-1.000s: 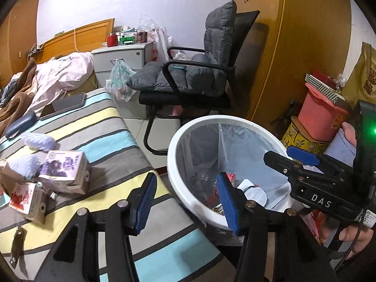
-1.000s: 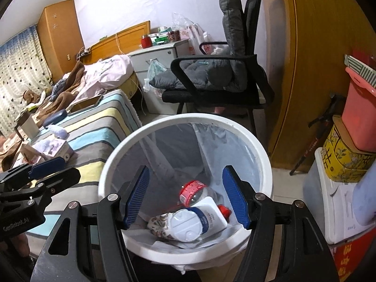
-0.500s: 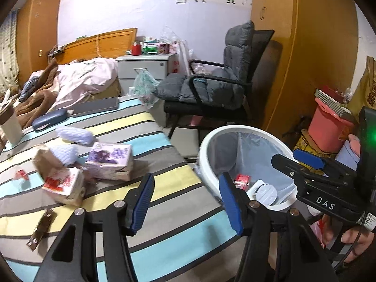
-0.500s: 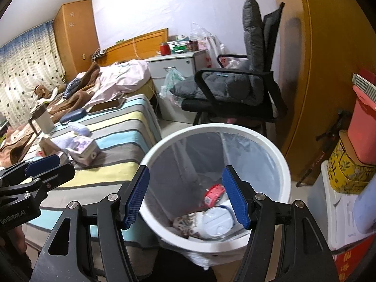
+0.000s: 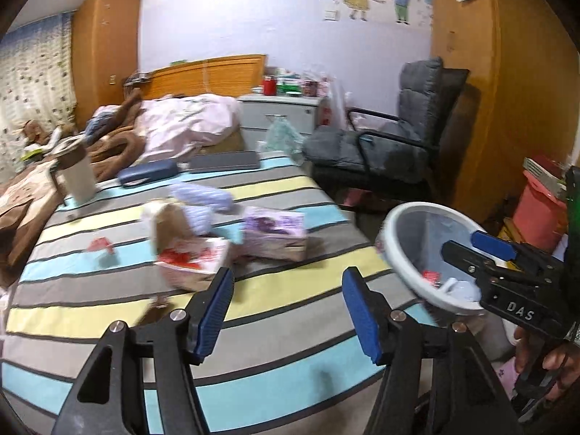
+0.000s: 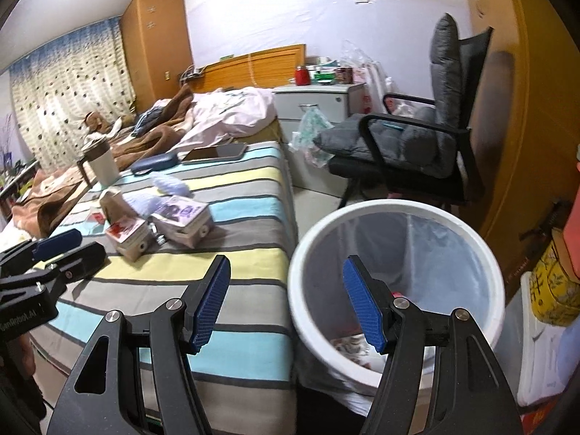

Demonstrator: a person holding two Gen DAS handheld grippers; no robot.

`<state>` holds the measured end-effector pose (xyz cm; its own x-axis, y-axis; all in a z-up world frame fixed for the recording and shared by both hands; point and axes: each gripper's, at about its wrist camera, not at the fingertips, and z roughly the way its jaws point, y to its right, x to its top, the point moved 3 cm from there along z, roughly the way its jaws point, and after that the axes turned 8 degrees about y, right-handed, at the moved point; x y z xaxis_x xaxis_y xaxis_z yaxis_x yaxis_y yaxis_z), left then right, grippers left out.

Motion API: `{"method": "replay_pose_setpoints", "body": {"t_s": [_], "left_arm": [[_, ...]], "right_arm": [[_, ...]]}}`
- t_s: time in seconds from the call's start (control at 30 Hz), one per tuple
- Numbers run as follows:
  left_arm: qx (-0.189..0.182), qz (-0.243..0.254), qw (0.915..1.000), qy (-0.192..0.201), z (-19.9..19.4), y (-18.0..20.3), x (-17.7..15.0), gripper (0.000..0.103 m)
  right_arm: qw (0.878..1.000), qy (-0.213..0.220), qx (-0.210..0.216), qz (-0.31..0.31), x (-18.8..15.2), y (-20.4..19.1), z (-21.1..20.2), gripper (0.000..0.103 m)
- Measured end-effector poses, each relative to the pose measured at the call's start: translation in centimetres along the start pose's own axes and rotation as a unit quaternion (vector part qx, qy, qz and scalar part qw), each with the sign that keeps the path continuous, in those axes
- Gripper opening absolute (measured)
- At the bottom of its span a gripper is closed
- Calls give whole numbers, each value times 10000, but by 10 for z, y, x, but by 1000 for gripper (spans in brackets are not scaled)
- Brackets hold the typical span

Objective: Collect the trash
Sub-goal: 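Move both grippers back over the table toward the remaining boxes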

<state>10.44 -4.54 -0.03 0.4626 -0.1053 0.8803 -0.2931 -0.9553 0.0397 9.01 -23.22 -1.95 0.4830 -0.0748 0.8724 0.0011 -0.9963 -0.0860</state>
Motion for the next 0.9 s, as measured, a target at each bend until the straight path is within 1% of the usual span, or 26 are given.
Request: {"method": "replay_pose_setpoints", "body": {"t_s": [0.07,0.13,0.3,0.47,0.7,0.8,0.83,0.9], "left_arm": [[164,-34,9999,24,-4,-15,-3,65],[243,-176,9995,-21,-6,-31,-6,66],[626,-362,9973,-124,-10,-67,-20,66],[850,-520,9947,-246,-9,-96,-29,66],[906,-435,9937,-497,1,-116,-44,70],[749,-519,9938,-642,10,-122,-48,70],[754,-491,9935,-691,15,-123,-50,71],[912,-316,9921,-801,22,-125,-53,71]], "right_arm": [[9999,-9,95,-49,0,-8,4,66],[9998,-38,173,-129,-1,-17,7,66],[9989,-101,354,-285,-3,-34,16,66],[9977,-113,524,-417,-2,-51,23,66],[9947,-298,743,-640,-1,-67,45,66],[9936,-363,777,-740,1,-71,51,66],[9931,-367,788,-783,2,-73,52,66],[9910,-391,862,-942,5,-77,56,66]]}}
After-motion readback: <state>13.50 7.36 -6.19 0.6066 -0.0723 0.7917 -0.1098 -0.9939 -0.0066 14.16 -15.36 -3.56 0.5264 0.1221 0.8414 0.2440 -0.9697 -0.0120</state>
